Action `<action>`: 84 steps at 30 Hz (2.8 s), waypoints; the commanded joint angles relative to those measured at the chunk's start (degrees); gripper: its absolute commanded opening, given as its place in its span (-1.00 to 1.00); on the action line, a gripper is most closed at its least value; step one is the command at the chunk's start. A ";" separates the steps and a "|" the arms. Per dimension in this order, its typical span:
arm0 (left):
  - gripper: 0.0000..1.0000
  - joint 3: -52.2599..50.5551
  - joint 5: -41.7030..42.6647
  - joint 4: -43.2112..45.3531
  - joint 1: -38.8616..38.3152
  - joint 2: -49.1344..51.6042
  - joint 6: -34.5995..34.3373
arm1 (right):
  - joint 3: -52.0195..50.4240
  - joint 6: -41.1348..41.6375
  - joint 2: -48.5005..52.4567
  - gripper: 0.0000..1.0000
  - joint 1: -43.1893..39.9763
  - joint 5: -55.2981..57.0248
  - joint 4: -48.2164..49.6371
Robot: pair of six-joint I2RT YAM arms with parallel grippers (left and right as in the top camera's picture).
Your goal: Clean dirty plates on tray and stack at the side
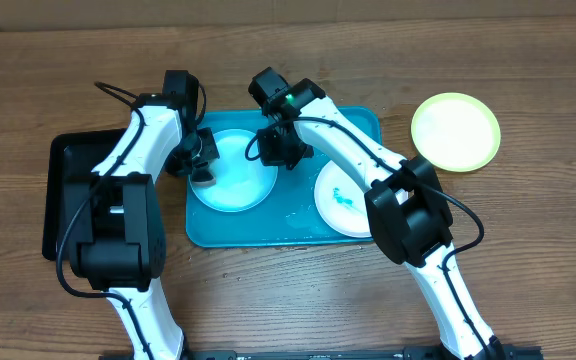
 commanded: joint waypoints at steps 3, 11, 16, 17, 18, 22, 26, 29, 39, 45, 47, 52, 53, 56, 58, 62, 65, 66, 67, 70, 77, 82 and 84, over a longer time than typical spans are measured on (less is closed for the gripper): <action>-0.91 -1.62 15.21 0.81 -1.66 0.76 0.85 | 0.63 0.28 0.39 -0.92 -1.53 3.76 -0.15; -0.93 -2.45 15.72 -2.49 -4.79 0.76 1.68 | 0.63 0.28 0.39 -0.92 -1.53 3.74 -0.20; -0.92 -2.67 2.08 -2.60 -4.81 0.76 1.79 | 0.63 0.26 0.39 -0.92 -1.53 3.76 -0.28; -0.92 -2.91 -3.56 -2.58 -4.81 0.76 1.77 | 0.63 0.26 0.39 -0.92 -1.53 3.76 -0.33; -0.92 -3.28 -9.55 -2.54 -4.81 0.76 1.46 | 0.63 0.26 0.39 -0.92 -1.53 3.76 -0.39; -0.91 -5.38 -33.83 -2.27 -4.61 0.76 -3.93 | 0.63 0.26 0.42 -0.92 -1.53 3.74 -0.44; -0.92 -3.52 -34.36 -2.19 -4.57 0.70 -5.14 | 0.63 0.26 0.39 -0.93 -1.53 3.76 -0.28; -0.91 0.70 -32.92 -3.98 -4.59 0.24 -5.16 | 0.63 -0.33 0.39 -0.92 -1.53 3.78 0.85; -0.92 17.11 -14.21 -11.34 1.53 -8.35 -12.57 | 4.00 -1.92 -2.21 -0.92 -0.79 10.75 -0.33; -0.92 16.90 -6.49 -15.74 13.09 -10.93 -12.33 | 10.51 -6.71 -6.01 -0.92 3.52 31.43 -5.05; -0.92 15.80 -6.51 -17.20 16.59 -10.69 -12.31 | 12.92 -8.17 -6.62 -0.92 5.70 41.68 -6.71; -0.91 10.54 -6.49 -15.93 23.91 -10.34 -11.87 | 16.70 -15.69 -6.82 -0.92 11.61 61.83 -7.65; -0.92 9.20 -6.49 -15.32 25.18 -10.27 -11.87 | 16.83 -15.69 -6.82 -0.92 12.52 62.82 -7.65; -0.92 4.15 -4.83 -11.56 28.89 -10.21 -9.62 | 16.61 -14.34 -6.80 -0.53 12.74 45.88 -7.56; -0.92 2.60 -2.47 -9.44 29.70 -10.21 -7.56 | 16.02 -10.45 -6.80 -0.30 10.54 35.45 -6.78; -0.91 1.95 3.15 -7.10 29.97 -10.21 -4.15 | 14.71 -1.90 -6.80 -0.26 4.00 23.82 -7.58; -0.91 1.95 10.21 -5.95 29.29 -10.21 -0.24 | 12.83 -1.22 -6.80 -0.14 -0.74 13.33 -7.65; -0.91 1.95 12.68 -5.49 28.85 -10.21 1.46 | 12.09 -1.25 -6.80 -0.13 -1.99 10.14 -7.48; -0.91 1.95 15.63 -5.11 28.39 -10.21 3.02 | 10.78 -1.25 -6.80 -0.13 -3.54 6.40 -7.19; -0.92 1.95 26.08 -4.15 25.88 -10.21 7.78 | 6.40 -2.14 -6.80 -0.14 -6.62 -0.74 -5.05; -0.92 1.95 25.03 -1.64 14.29 -9.75 9.46 | -3.98 -2.91 -6.80 -0.11 -7.02 -6.40 3.82; -0.91 1.95 13.60 1.16 6.86 -9.42 3.91 | -7.26 -2.27 -6.80 -0.10 -6.34 -6.49 6.32; -0.92 1.95 12.50 2.34 4.92 -9.42 3.67 | -7.93 -2.27 -6.80 -0.10 -5.95 -6.54 6.56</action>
